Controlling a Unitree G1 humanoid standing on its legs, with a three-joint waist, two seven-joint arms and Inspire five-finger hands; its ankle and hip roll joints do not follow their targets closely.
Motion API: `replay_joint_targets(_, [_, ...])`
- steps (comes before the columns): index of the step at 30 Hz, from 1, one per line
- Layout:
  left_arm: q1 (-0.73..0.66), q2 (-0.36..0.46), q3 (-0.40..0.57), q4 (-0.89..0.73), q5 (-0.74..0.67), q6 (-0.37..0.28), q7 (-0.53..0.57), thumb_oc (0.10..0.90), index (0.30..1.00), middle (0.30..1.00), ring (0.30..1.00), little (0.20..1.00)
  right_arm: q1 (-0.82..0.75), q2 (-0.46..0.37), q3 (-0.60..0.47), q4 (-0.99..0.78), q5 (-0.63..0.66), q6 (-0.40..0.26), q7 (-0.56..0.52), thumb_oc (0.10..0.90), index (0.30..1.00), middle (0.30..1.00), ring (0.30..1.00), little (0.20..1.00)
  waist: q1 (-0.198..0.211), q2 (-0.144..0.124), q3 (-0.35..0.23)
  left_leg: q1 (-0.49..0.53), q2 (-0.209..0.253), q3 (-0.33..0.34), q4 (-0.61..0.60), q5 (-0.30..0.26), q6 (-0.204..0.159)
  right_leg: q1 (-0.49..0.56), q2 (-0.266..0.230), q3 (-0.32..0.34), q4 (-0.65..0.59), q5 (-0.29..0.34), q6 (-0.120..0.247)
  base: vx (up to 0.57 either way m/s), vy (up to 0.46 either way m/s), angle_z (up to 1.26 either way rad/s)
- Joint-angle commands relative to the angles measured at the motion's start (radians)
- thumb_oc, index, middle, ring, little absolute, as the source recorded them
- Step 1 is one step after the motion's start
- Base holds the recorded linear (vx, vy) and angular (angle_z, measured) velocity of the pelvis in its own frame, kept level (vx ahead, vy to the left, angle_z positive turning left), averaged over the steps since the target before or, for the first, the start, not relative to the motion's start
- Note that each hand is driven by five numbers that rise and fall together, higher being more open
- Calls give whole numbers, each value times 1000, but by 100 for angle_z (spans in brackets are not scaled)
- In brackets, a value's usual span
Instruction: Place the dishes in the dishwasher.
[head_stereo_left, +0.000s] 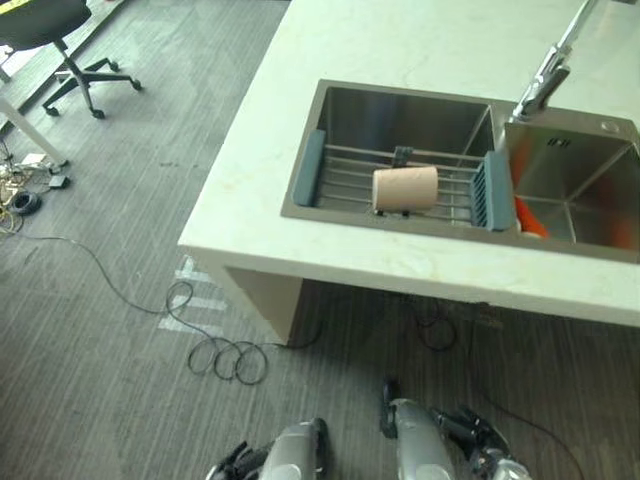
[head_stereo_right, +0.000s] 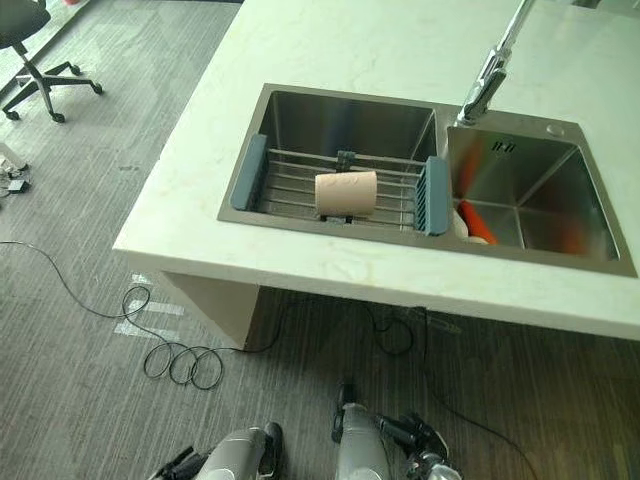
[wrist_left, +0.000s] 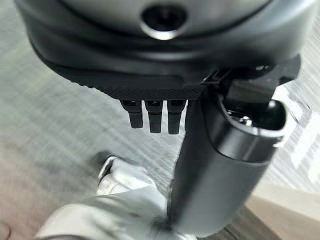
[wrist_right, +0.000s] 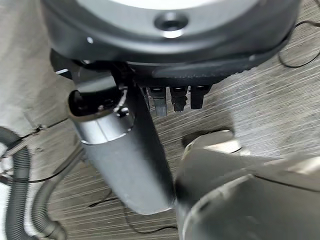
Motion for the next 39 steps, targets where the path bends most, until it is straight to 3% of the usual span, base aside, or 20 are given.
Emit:
replay_joint_targets(1, [-31,15,-49,-34,-21,-42,7,800,900,900,900,900,-14,-81,9,13,5,-42,-3,800,900,900,900,900,0,-6,-24,123,-1,-35,-87,5,5,35,-29,57,-48,-77,62,100,-184,16])
replay_joint_targets(3, [-33,8,-51,-49,-8,-60,3,800,900,900,900,900,-14,-93,1,12,-13,-54,6,800,900,900,900,900,17,-20,-10,110,-23,-34,-87,116,-3,65,-32,82,-48,-104,46,105,-192,-18])
replay_joint_targets(4, [-38,9,-63,-67,9,-57,14,800,900,900,900,900,-20,-103,-1,11,-10,-57,0,800,900,900,900,900,30,-20,3,36,-42,-21,-29,132,0,89,-33,84,-48,-121,37,68,-114,-7])
replay_joint_targets(6, [-40,10,-77,-72,2,-40,25,800,900,900,900,900,-30,-112,-10,18,26,-53,5,800,900,900,900,900,43,-2,4,-3,-49,-29,-87,99,9,99,-27,71,-48,-132,46,87,86,24])
replay_joint_targets(7, [-35,12,-76,-67,1,-20,27,800,900,900,900,900,-33,-118,-12,15,46,-53,9,800,900,900,900,900,46,32,3,-67,-20,-43,-87,95,-12,109,-9,56,-48,-142,52,104,171,30])
replay_joint_targets(9, [-41,15,-78,-54,9,6,31,800,900,900,900,900,-32,-117,-17,9,74,-58,1,800,900,900,900,900,44,40,-5,-90,9,-23,-87,106,-31,124,-14,39,-48,-158,53,100,217,23])
replay_joint_targets(11, [-42,4,-79,-22,2,7,25,800,900,900,900,900,-26,-111,-22,5,83,-77,-22,800,900,900,900,900,40,48,-30,-86,14,-44,-87,84,-38,129,-33,19,-48,-161,64,135,311,25])
replay_joint_targets(14, [-37,0,-70,9,-16,10,25,800,900,900,900,900,-12,-91,-12,1,23,-97,-17,800,900,900,900,900,36,48,-58,-63,12,-29,-87,59,-37,136,-51,-1,-48,-157,76,113,168,16])
replay_joint_targets(19, [-31,8,-17,44,-111,-32,27,800,900,900,900,900,-11,-63,16,10,45,-69,-41,800,900,900,900,900,48,23,-97,-20,-7,1,-87,14,-8,138,-75,10,-48,-149,101,115,46,-8])
replay_joint_targets(22, [-39,20,30,20,-270,-103,-14,800,900,900,900,900,2,-65,5,23,32,-47,-62,800,900,900,900,900,37,16,-106,-5,-8,17,-87,0,2,143,-69,39,-48,-154,103,51,47,-31])
replay_joint_targets(26, [-41,34,48,-35,-290,-180,-16,800,900,900,900,900,16,-75,-15,40,17,-35,-64,800,900,900,900,900,33,18,-108,3,-6,26,-87,-6,4,147,-67,48,-48,-158,104,25,35,-12])
replay_joint_targets(29, [-36,61,61,-138,-297,-284,18,800,900,900,900,900,30,-93,-37,35,14,-31,-56,800,900,900,900,900,28,25,-110,7,-3,34,-87,-10,3,152,-64,58,-48,-167,105,51,46,-8])
replay_joint_targets(33, [-32,84,68,-216,-282,-348,53,800,900,900,900,900,31,-106,-46,14,20,-31,-45,800,900,900,900,900,26,32,-108,2,-1,40,-87,-10,3,147,-67,61,-48,-169,107,19,53,-12])
replay_joint_targets(35, [-20,125,106,-332,-243,-469,142,800,900,900,900,900,41,-117,-57,-4,-14,-33,-31,800,900,900,900,900,26,41,-108,-2,-1,46,-87,-12,5,142,-72,66,-48,-173,111,37,105,-15])
replay_joint_targets(36, [-12,180,156,-416,-155,-545,268,800,900,900,900,900,54,-123,-64,-8,-22,-34,-26,800,900,900,900,900,28,46,-109,-7,0,48,-87,-10,5,138,-74,68,-48,-174,114,17,77,-27])
replay_joint_targets(39, [0,339,303,-571,102,-659,539,800,900,900,900,900,80,-124,-66,0,-24,-41,-37,800,900,900,900,900,32,53,-111,-18,6,52,-87,-7,3,132,-80,68,-48,-182,117,-10,31,-17])
